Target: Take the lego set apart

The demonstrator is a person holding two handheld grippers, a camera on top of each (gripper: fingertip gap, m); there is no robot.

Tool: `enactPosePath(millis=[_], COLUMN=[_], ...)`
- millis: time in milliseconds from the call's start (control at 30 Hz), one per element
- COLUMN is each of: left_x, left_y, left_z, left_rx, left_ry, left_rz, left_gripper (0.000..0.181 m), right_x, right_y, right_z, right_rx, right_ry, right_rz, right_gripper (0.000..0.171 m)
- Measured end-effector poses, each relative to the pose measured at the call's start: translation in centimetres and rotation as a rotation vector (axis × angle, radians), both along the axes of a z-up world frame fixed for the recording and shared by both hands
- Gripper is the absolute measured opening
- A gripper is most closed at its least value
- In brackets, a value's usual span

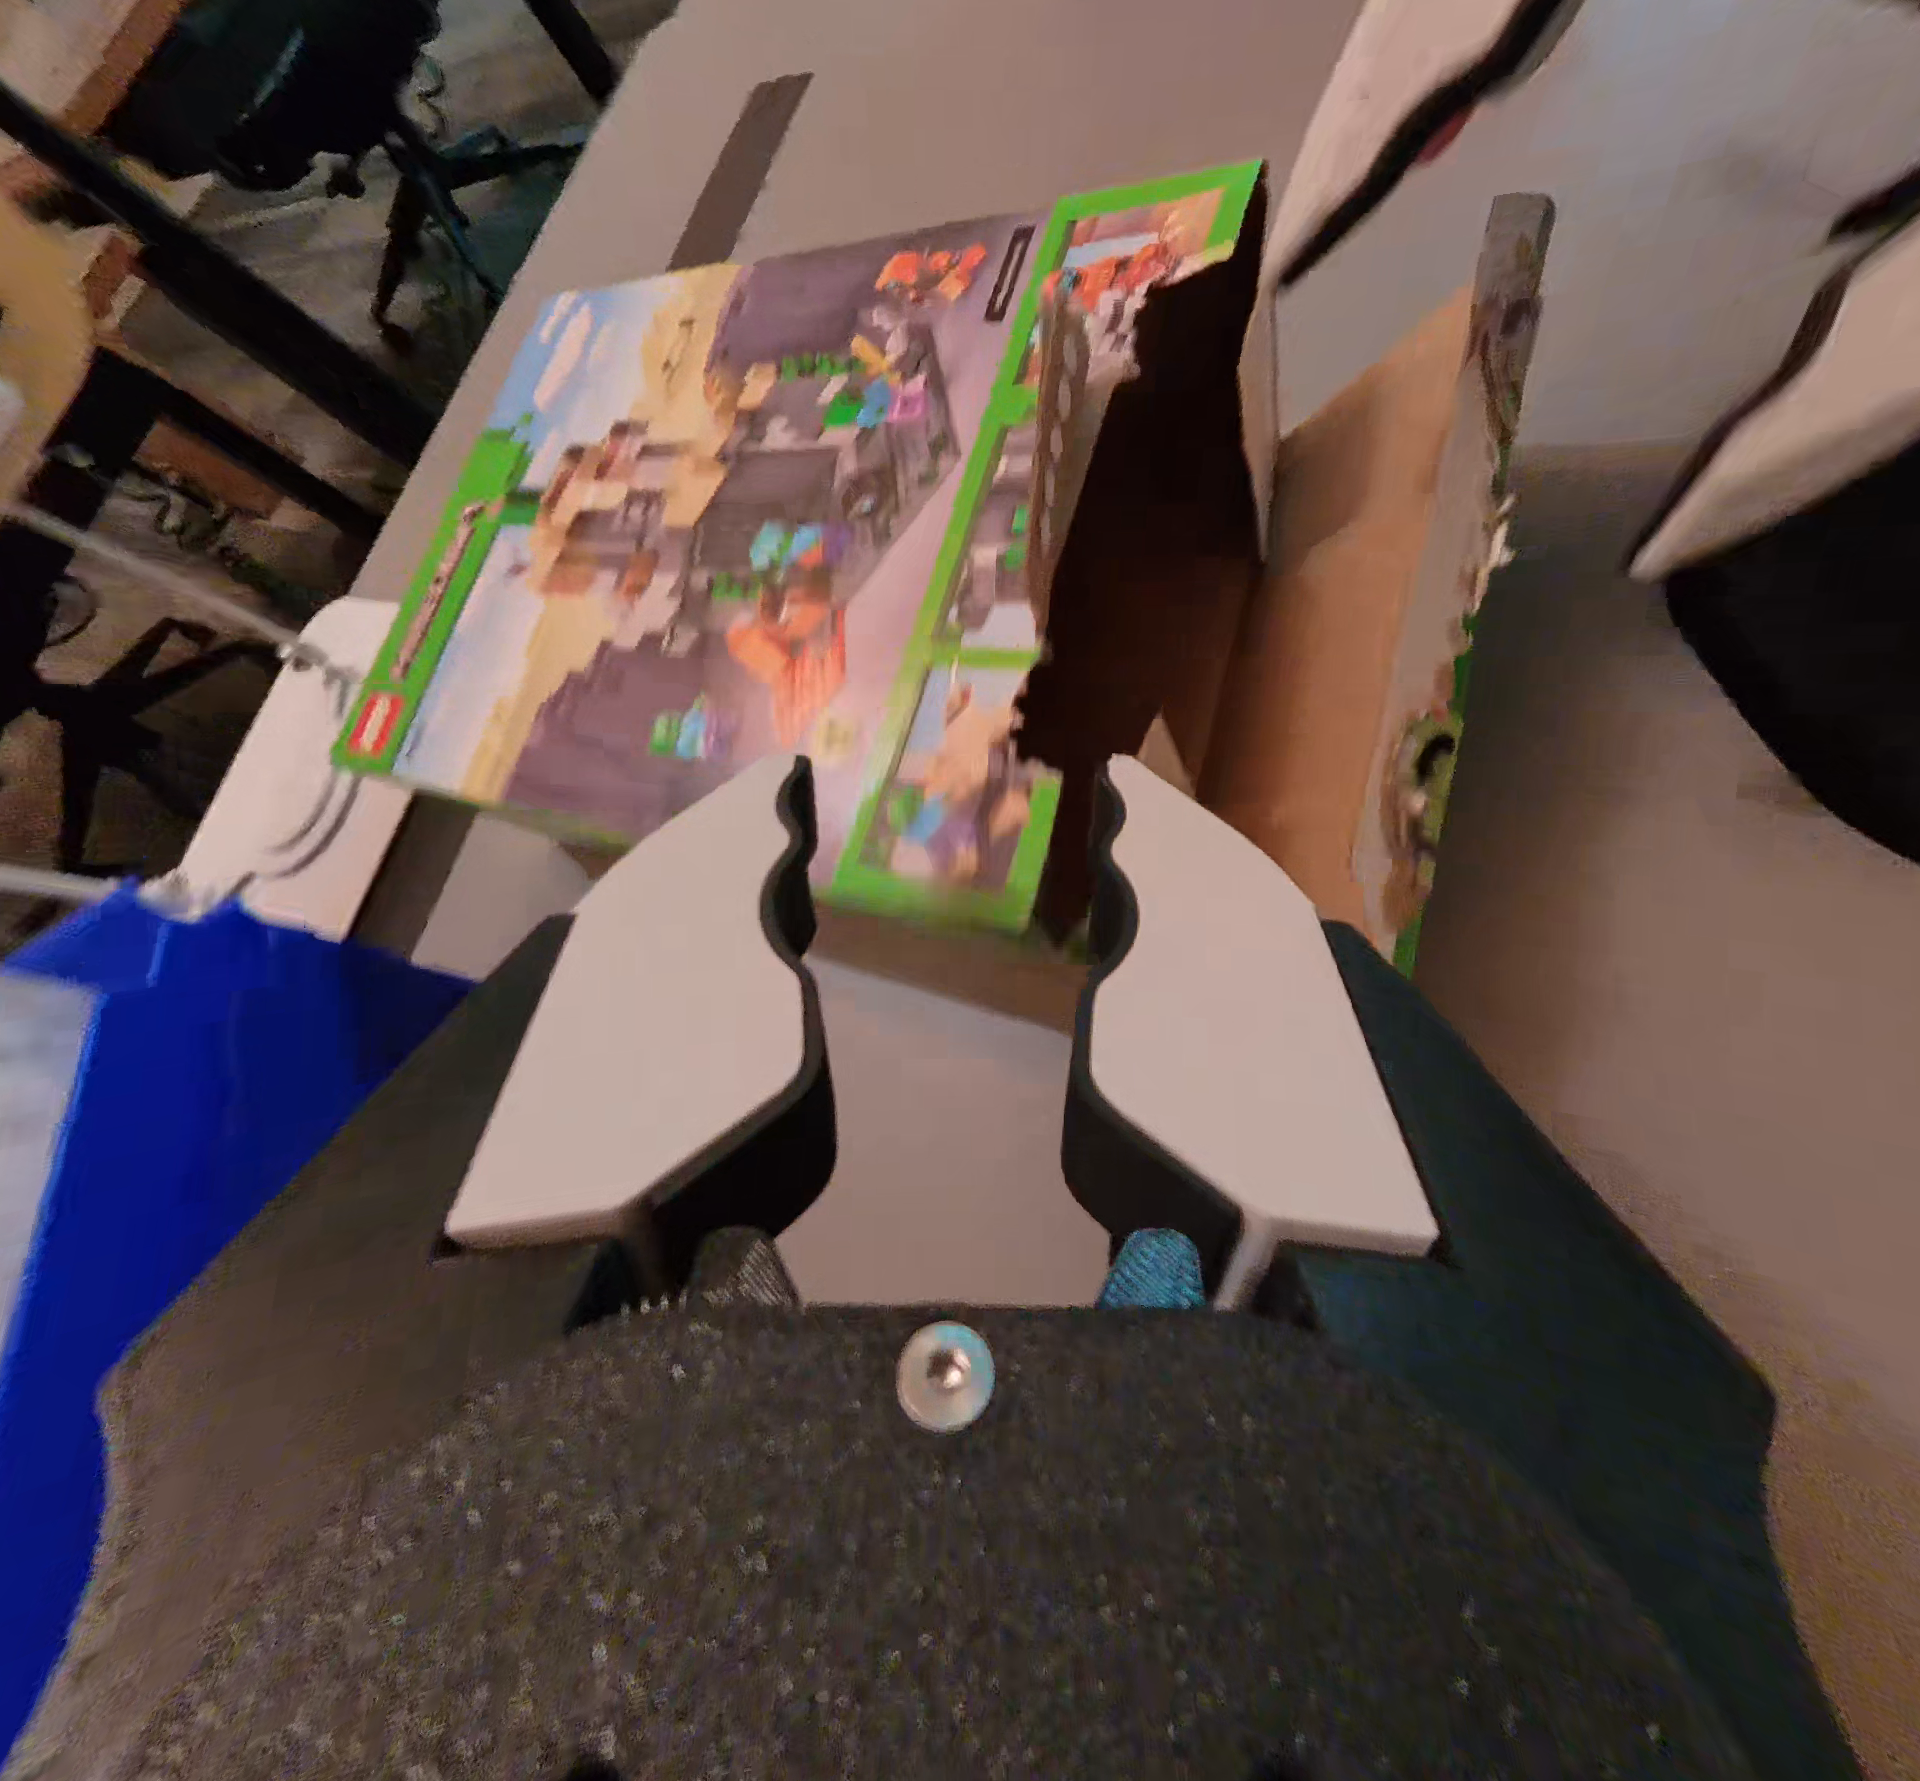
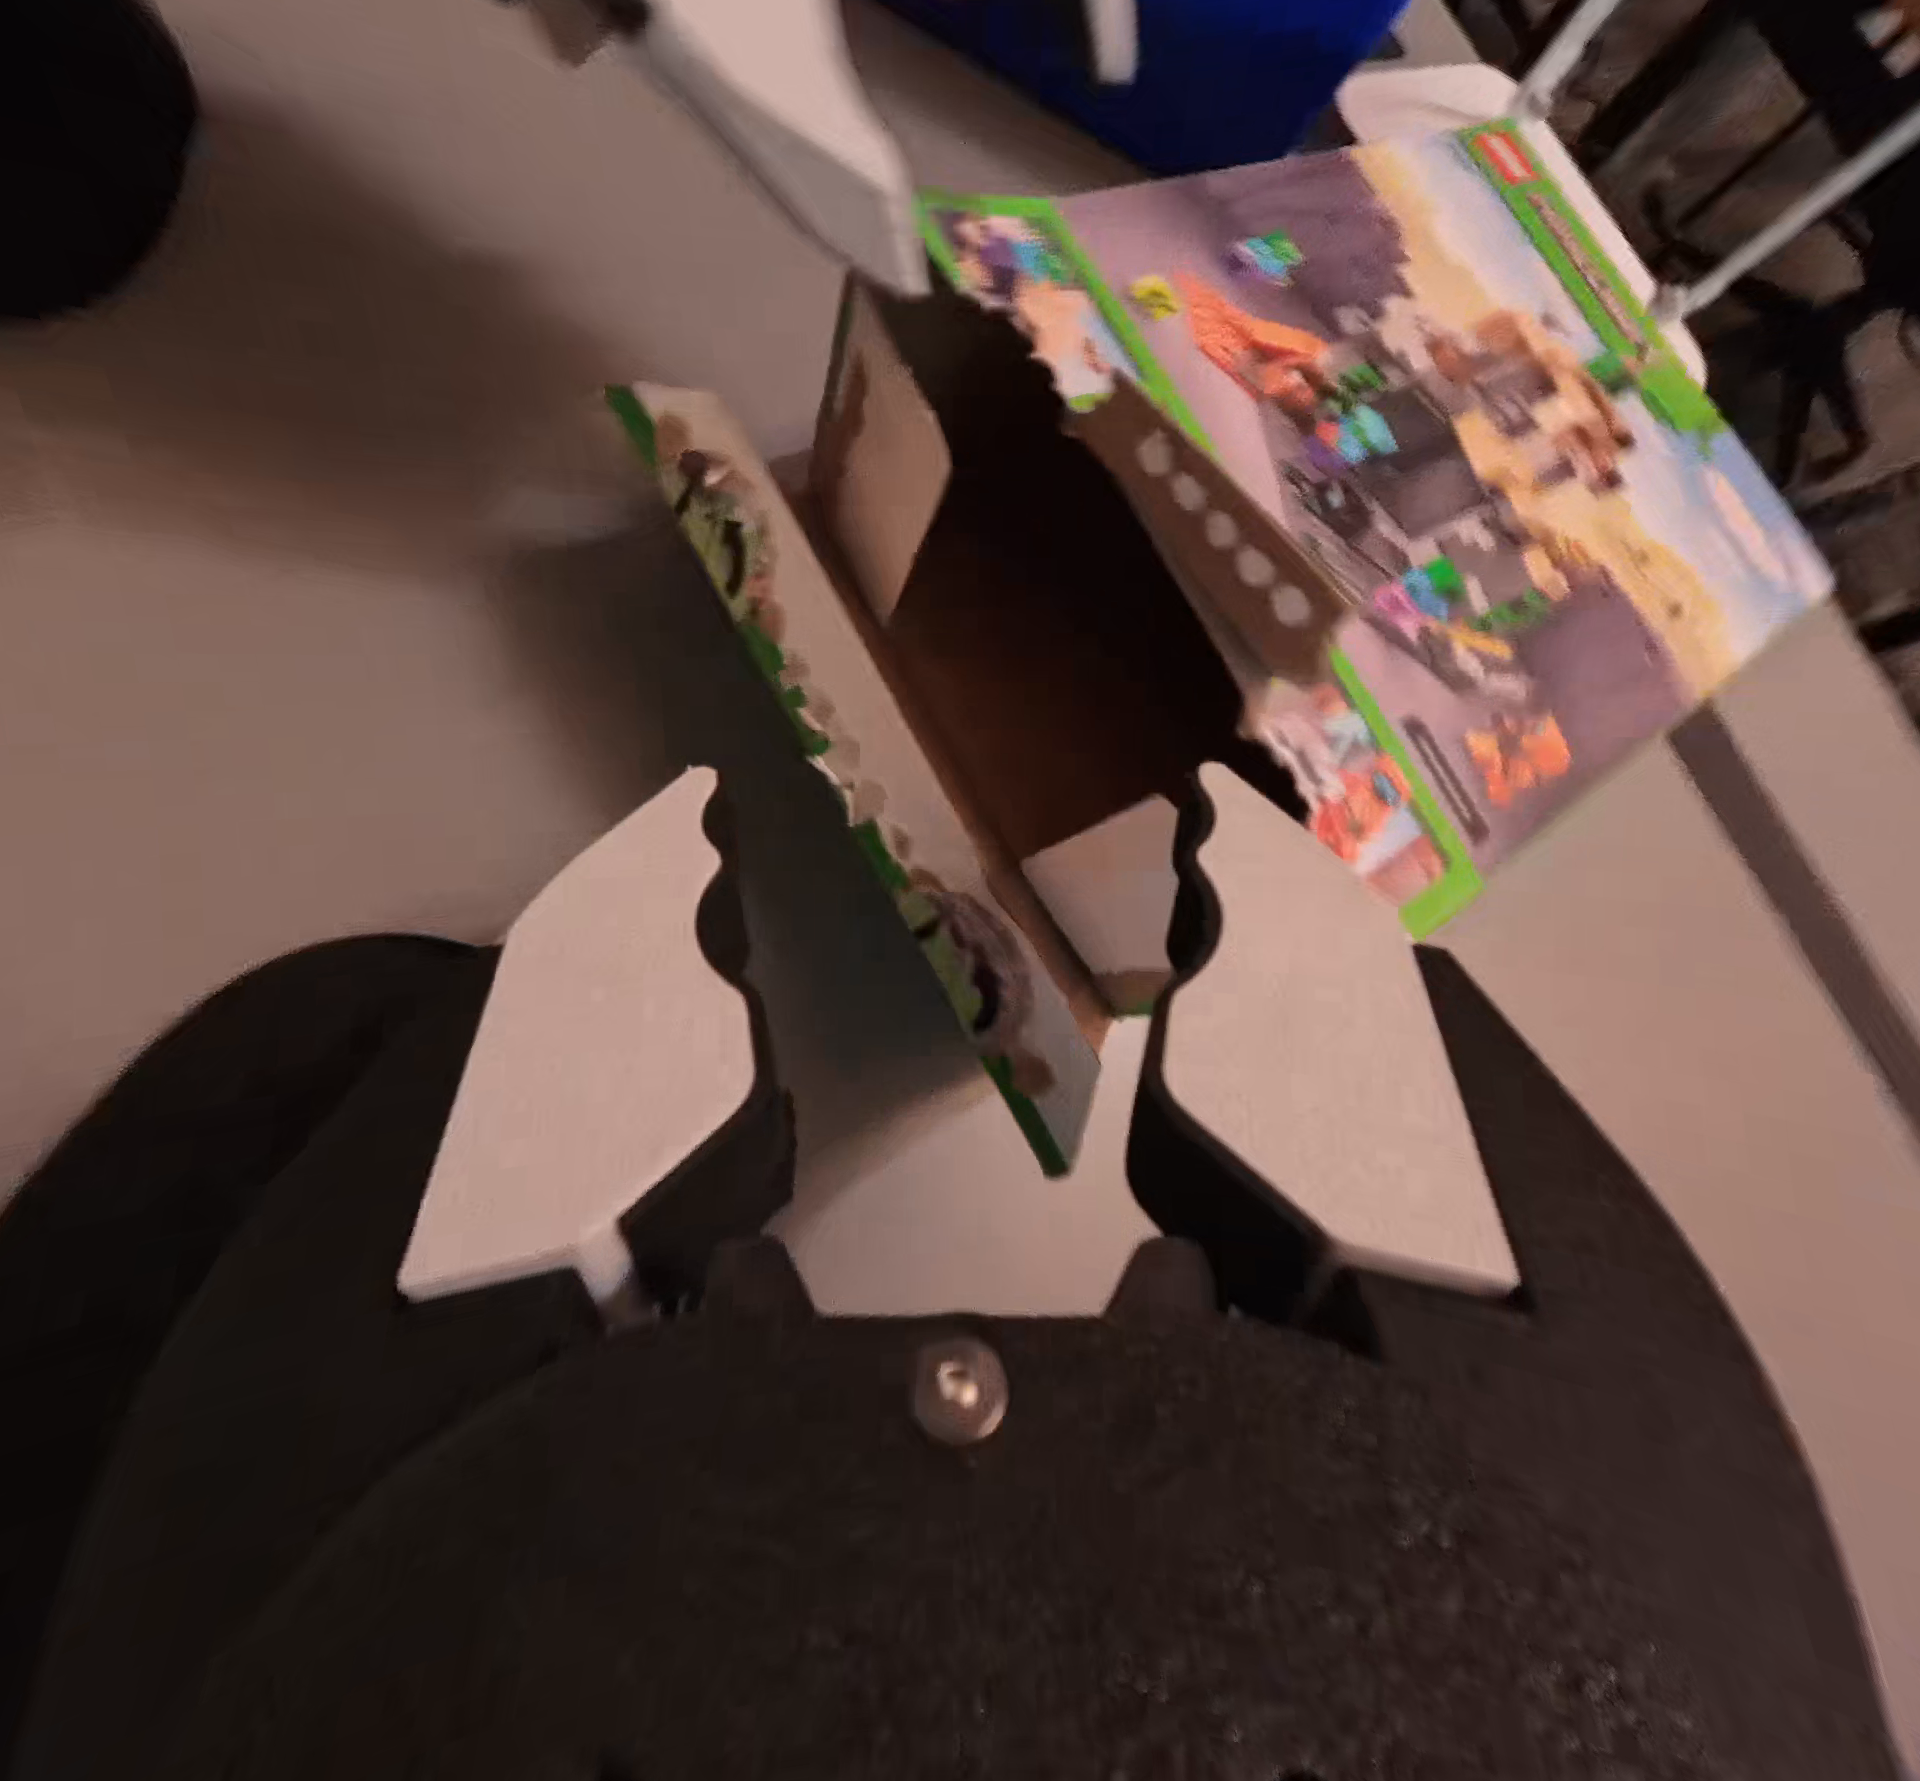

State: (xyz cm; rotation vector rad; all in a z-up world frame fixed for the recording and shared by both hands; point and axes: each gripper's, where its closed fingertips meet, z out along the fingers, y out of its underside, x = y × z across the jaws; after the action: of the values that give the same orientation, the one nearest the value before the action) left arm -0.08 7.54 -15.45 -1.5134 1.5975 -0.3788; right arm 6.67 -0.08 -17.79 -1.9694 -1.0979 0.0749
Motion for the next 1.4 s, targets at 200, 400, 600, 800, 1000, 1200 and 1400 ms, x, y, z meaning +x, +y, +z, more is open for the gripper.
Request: enactPosePath(millis=[200, 400, 600, 800, 1000, 1200, 1400], left_x=[4.5, 5.2, 5.9, 7.1, 8.2, 8.6, 8.3], left_y=[1.4, 3.5, 4.8, 6.5, 8.1, 8.6, 8.7], left_z=[-2.5, -3.0, -1.6, 1.4, 3.4, 1.1, -0.5], left_rx=[0.023, 0.1, 0.081, 0.02, -0.039, 0.077, 0.127], left_ry=[0.249, 0.282, 0.301, 0.283, 0.235, 0.216, 0.216], left_rz=[-0.068, 0.003, 0.063, 0.121, 0.144, 0.133, 0.143], left_gripper=[0.048, 0.032, 0.024, 0.015, 0.013, 0.015, 0.016], right_x=[-2.3, -2.5, -1.8, -0.6, 0.7, 0.9, -1.5], right_y=[1.4, 0.9, -0.6, -0.4, 0.9, 0.7, -1.5], right_z=[-2.3, -4.3, -5.9, -4.9, -4.3, -5.5, -0.6], right_rx=[0.119, 0.242, 0.316, 0.542, 0.757, 0.546, 0.259], right_ry=[-0.374, -0.53, -0.64, -0.77, -0.786, -0.747, -0.287], right_rz=[0.14, 0.173, 0.191, 0.109, 0.078, 0.124, 0.189], right_gripper=[0.04, 0.022, 0.004, 0.001, 0.001, 0.001, 0.011])
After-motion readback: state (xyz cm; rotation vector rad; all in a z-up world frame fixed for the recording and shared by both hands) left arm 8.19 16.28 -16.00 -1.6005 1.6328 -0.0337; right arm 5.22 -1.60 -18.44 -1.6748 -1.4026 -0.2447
